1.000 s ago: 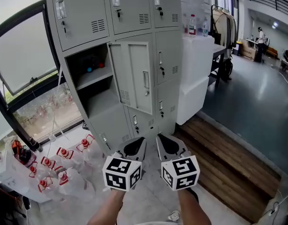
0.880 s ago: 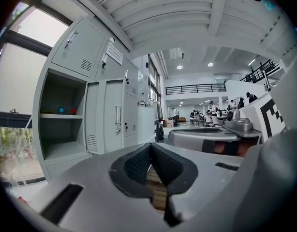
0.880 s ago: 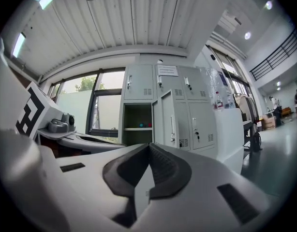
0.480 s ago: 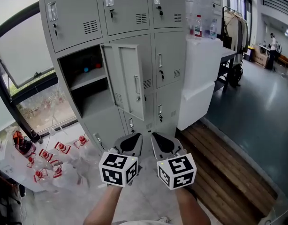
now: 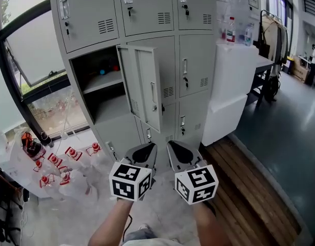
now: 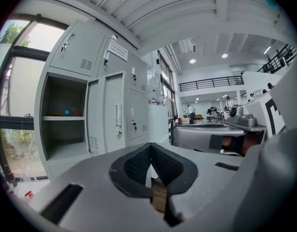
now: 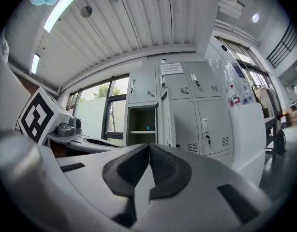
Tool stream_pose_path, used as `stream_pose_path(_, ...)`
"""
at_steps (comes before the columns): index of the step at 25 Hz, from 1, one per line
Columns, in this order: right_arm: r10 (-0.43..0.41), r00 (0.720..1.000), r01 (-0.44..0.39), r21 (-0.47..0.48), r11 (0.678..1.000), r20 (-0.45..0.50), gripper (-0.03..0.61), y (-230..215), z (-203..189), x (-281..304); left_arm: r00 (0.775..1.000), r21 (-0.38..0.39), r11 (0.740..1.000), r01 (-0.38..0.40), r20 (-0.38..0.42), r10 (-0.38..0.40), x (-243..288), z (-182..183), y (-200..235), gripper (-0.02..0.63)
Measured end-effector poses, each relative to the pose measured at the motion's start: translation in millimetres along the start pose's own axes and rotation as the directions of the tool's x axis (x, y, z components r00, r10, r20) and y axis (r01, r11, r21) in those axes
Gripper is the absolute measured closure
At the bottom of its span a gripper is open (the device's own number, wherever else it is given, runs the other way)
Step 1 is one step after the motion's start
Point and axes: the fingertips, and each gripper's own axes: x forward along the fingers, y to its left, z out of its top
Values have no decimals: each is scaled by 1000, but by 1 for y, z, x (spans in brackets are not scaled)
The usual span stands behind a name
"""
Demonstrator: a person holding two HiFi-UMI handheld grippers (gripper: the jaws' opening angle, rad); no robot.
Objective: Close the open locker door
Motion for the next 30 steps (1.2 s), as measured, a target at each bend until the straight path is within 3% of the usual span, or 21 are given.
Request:
stream_pose_path(12, 24, 1000, -24, -22, 999, 9, 572, -37, 3, 48, 1000, -9, 1000, -17, 14, 17, 53, 7, 36, 607)
stream_pose_path(26, 33, 999, -33, -94, 995, -3, 569, -67, 17, 140, 999, -13, 1000, -8, 32, 8, 113, 25, 108, 607)
stream_pose_path(30, 26, 1000, -27, -93, 995, -9, 535, -76, 19, 159, 999, -10, 1000, -3, 34, 3, 123, 30, 128, 607)
